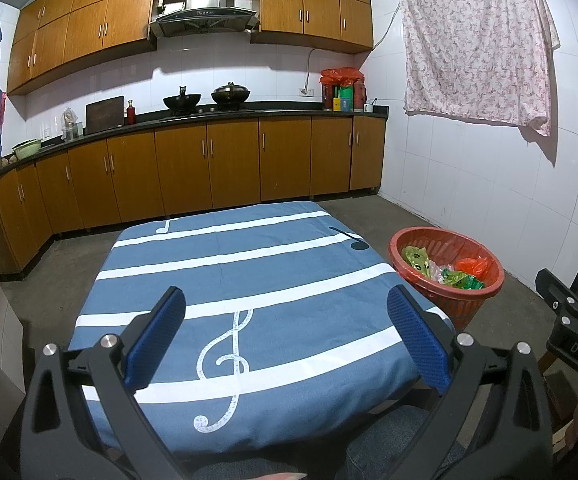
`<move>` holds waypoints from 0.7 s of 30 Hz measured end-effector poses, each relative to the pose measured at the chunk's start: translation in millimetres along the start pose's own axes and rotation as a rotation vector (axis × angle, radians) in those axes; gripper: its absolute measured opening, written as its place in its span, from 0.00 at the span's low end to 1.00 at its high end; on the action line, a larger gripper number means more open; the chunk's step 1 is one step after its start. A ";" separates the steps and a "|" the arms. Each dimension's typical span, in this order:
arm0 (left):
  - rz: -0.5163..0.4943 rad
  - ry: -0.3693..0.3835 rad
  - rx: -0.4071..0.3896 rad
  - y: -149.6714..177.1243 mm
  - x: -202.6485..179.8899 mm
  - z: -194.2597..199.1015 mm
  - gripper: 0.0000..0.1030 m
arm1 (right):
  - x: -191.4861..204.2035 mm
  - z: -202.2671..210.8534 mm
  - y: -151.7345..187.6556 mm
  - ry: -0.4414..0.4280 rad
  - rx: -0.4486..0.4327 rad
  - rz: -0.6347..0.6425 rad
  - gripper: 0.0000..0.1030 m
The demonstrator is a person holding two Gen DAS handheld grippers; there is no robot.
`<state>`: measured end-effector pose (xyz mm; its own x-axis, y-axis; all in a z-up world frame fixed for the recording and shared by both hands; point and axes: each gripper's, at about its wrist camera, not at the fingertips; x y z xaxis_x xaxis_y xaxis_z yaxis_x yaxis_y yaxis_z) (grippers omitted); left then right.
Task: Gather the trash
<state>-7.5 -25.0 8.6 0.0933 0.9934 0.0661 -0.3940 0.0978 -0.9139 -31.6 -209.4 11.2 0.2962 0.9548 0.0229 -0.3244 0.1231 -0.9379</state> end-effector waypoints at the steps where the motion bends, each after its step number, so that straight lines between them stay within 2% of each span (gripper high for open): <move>1: 0.000 0.000 0.000 0.2 -0.1 0.0 0.96 | 0.1 0.2 0.0 0.000 0.000 0.000 0.97; 21: 0.006 0.001 0.006 2.3 -1.2 0.6 0.96 | 1.8 1.6 2.3 0.000 0.004 0.000 0.97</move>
<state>-9.1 -25.9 6.6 0.0918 0.9940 0.0602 -0.3997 0.0921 -0.9120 -33.2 -206.9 9.7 0.2964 0.9548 0.0227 -0.3276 0.1240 -0.9366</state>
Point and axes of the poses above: each gripper's, at about its wrist camera, not at the fingertips, and z roughly against the way its jaws point, x to its left, y to its underside, and after that the axes turned 4 degrees about -z, right-handed
